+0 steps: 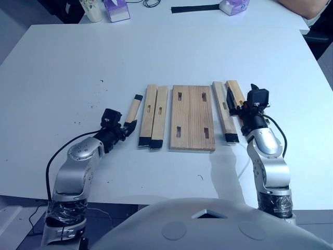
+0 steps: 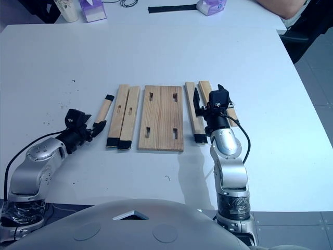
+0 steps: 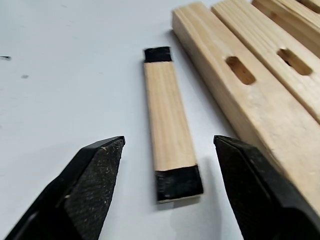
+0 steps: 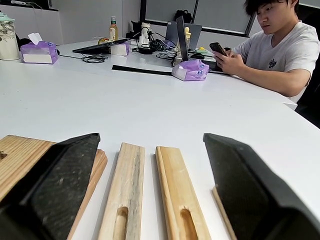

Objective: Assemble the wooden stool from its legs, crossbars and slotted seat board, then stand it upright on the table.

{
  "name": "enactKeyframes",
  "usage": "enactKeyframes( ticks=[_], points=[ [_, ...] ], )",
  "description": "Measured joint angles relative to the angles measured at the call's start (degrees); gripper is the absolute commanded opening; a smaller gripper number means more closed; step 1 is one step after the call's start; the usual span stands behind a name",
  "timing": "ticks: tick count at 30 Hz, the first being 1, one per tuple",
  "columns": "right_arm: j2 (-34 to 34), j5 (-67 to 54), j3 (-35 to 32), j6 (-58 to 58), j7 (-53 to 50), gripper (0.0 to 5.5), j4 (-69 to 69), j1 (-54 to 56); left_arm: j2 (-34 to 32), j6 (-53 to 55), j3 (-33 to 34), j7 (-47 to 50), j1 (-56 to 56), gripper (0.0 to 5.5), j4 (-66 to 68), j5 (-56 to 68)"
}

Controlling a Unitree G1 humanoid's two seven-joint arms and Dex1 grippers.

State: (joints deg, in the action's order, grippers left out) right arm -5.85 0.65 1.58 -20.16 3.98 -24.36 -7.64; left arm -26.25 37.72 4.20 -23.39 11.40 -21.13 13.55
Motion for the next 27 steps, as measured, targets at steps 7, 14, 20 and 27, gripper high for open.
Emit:
enactKeyframes(
  ticks=[7, 14, 20, 27],
  points=[
    [-0.1, 0.1, 0.3, 0.3, 0.3, 3.82, 0.5, 0.0, -0.4, -2.4, -1.1, -1.2, -4.8, 3.30, 7.2, -0.6],
    [0.0, 0.3, 0.5, 0.4, 0.4, 3.82, 0.5, -0.4, -1.9, -0.4, -1.3, -2.2, -8.2, 2.67, 9.9, -1.0],
    [0.4, 0.4, 0.5, 0.4, 0.2, 3.82, 0.5, -0.6, -2.4, 3.6, -0.8, -3.3, -9.4, 1.61, 9.6, 1.2],
    [0.6, 0.4, 0.6, 0.4, -0.2, 3.82, 0.5, -0.6, -2.5, 5.5, 1.2, -2.9, -10.2, 1.30, 10.5, 1.6]
  ],
)
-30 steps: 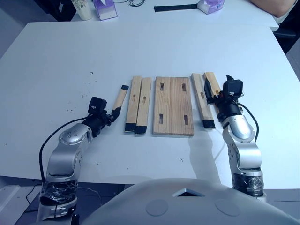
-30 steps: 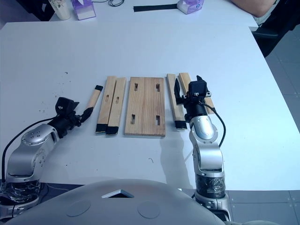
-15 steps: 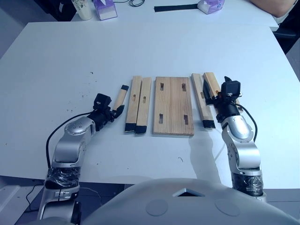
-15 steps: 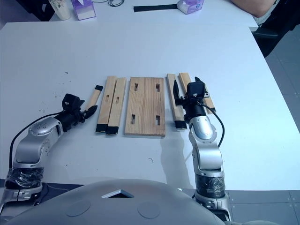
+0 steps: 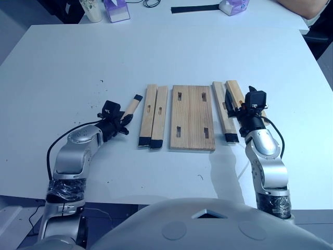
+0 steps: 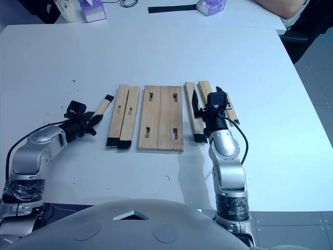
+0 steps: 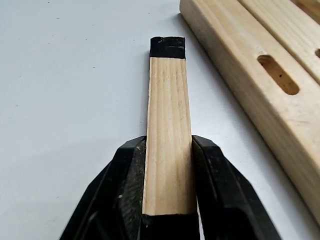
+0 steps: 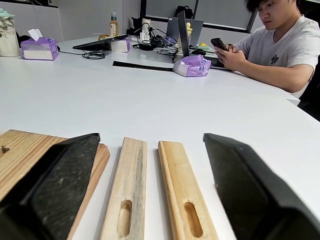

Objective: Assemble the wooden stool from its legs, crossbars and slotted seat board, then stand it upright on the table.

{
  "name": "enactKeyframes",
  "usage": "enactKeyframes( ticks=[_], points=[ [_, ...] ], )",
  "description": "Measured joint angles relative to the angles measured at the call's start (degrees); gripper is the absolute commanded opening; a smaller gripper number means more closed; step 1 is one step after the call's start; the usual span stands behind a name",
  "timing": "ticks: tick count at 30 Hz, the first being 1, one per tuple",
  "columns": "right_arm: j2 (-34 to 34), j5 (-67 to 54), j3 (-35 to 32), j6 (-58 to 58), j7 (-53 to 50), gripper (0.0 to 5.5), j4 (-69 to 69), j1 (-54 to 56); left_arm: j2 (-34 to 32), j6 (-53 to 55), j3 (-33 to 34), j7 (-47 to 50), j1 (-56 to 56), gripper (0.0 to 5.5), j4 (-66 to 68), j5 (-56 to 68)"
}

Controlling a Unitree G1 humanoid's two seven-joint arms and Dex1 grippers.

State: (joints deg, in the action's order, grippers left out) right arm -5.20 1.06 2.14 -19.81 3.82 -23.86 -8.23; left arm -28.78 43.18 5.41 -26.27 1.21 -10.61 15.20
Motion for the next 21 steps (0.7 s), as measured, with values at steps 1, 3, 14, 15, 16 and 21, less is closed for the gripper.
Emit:
enactKeyframes(
  ticks=[1, 3, 14, 15, 16, 21],
  points=[
    [0.0, 0.0, 0.0, 0.0, 0.0, 3.82, 0.0, 0.0, 0.0, 0.5, 0.9, 0.3, 0.0, 1.30, 0.2, 0.3],
    [0.1, 0.0, 0.0, 0.0, 0.0, 3.82, 0.0, 0.1, 0.1, 1.3, 2.2, 1.0, -0.2, 1.30, 0.5, 0.9],
    [-4.6, -20.3, -8.0, -11.9, 12.3, 3.82, -1.3, 12.5, -4.5, 7.4, 21.0, -7.5, -9.5, 1.30, -15.1, 29.6],
    [-5.1, -25.7, -9.4, -15.1, 14.5, 3.82, -1.3, 14.4, -4.3, 7.8, 21.3, -8.2, -9.8, 1.30, -16.2, 34.4],
    [-6.2, -31.6, -10.5, -18.4, 16.8, 3.82, -1.2, 16.1, -4.2, 8.5, 21.4, -9.0, -9.9, 1.30, -17.0, 39.2],
    [-14.1, -58.1, -15.7, -34.7, 27.6, 3.82, 2.5, 26.9, -2.5, 9.1, 20.6, -9.6, -9.9, 1.30, -21.4, 58.2]
  ],
)
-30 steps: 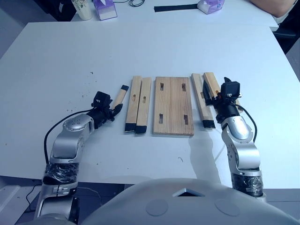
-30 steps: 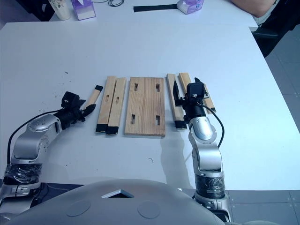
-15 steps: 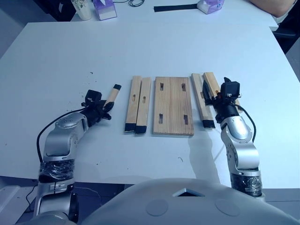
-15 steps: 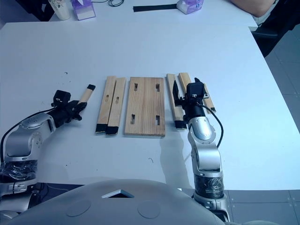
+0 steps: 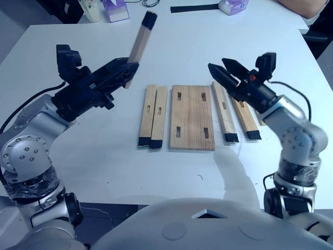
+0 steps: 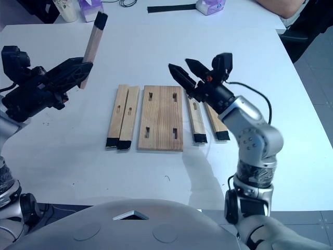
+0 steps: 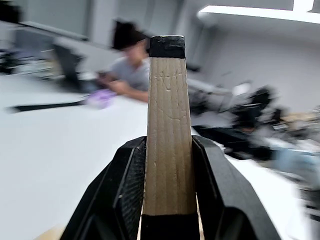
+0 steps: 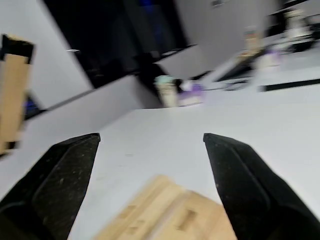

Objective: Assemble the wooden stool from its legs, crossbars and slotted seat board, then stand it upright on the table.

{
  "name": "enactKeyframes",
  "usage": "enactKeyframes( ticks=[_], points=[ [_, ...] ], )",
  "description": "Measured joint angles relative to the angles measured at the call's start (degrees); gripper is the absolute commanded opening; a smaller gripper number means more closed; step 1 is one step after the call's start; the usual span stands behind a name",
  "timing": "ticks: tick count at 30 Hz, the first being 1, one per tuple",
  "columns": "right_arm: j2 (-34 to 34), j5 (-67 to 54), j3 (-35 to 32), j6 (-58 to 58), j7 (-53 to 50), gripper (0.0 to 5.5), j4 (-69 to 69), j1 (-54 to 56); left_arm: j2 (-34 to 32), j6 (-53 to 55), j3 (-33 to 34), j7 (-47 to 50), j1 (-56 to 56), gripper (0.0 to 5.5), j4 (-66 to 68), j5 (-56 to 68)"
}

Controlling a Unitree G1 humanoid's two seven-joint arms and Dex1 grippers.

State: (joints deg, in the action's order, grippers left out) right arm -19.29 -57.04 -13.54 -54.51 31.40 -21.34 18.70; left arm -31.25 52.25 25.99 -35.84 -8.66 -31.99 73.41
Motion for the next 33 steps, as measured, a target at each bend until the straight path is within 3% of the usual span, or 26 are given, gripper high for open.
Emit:
enactKeyframes(
  ticks=[4, 9, 21, 33],
  points=[
    [-8.9, -17.7, -0.3, -14.2, 9.7, 3.82, 7.8, 14.5, 0.7, -0.5, -4.9, 0.4, -1.9, 1.30, -3.4, 10.8],
    [-12.7, -23.8, 2.3, -20.4, 14.0, 3.82, 10.4, 19.0, 0.2, -1.9, -9.6, 0.3, -3.6, 1.30, -3.8, 10.7],
    [-12.8, -23.9, 4.8, -17.3, 14.9, 3.82, 4.5, 18.3, -2.3, -4.3, -16.7, -1.3, -0.7, 1.30, -7.6, 4.4],
    [-15.6, -19.0, 6.8, -13.9, 18.0, 3.82, 3.1, 15.8, -2.6, -6.1, -17.1, 0.7, -0.7, 1.30, -7.0, 4.5]
  ],
)
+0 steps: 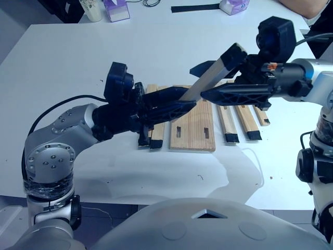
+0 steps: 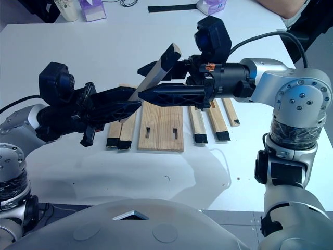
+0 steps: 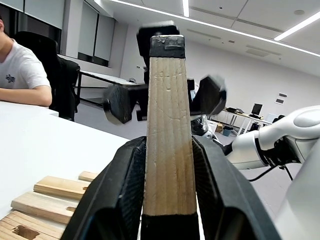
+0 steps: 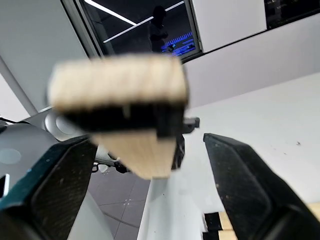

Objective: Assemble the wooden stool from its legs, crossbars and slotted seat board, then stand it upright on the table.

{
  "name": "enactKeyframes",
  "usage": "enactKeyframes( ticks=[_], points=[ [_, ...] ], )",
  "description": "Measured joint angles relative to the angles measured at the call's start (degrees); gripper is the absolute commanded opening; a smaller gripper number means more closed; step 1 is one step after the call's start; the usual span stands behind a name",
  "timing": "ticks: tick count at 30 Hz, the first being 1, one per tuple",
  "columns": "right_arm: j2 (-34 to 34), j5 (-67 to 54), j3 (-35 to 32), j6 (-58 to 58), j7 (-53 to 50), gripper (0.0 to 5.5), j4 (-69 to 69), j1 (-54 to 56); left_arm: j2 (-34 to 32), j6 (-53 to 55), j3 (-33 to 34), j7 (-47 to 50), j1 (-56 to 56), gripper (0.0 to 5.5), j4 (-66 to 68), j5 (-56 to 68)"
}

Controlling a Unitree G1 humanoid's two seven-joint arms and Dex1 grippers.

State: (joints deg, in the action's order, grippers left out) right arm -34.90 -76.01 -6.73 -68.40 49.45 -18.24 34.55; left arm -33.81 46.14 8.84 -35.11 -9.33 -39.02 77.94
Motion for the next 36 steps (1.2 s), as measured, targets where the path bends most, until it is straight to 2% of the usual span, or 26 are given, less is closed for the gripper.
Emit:
enactKeyframes(
  ticks=[11, 19, 26, 36],
  points=[
    [0.0, 1.0, 0.2, 1.5, -0.3, 3.82, 0.2, -0.1, -1.1, -0.8, -1.7, -0.9, 1.9, 1.30, 0.0, -2.6],
    [0.6, -1.0, 0.1, 1.5, -1.4, 2.40, -0.8, -0.1, -1.1, -1.1, -2.5, -1.1, 2.9, 1.30, 0.1, -3.5],
    [0.4, -0.3, 0.1, 1.9, -1.7, 1.39, -0.9, -0.2, -1.0, -1.1, -2.7, -1.2, 2.9, 1.30, -0.1, -2.7],
    [-1.1, 3.8, 2.3, 7.4, 3.2, 1.31, -2.2, -2.3, -2.0, 0.3, -2.9, -1.3, 2.3, 1.31, 0.1, -1.9]
  ],
)
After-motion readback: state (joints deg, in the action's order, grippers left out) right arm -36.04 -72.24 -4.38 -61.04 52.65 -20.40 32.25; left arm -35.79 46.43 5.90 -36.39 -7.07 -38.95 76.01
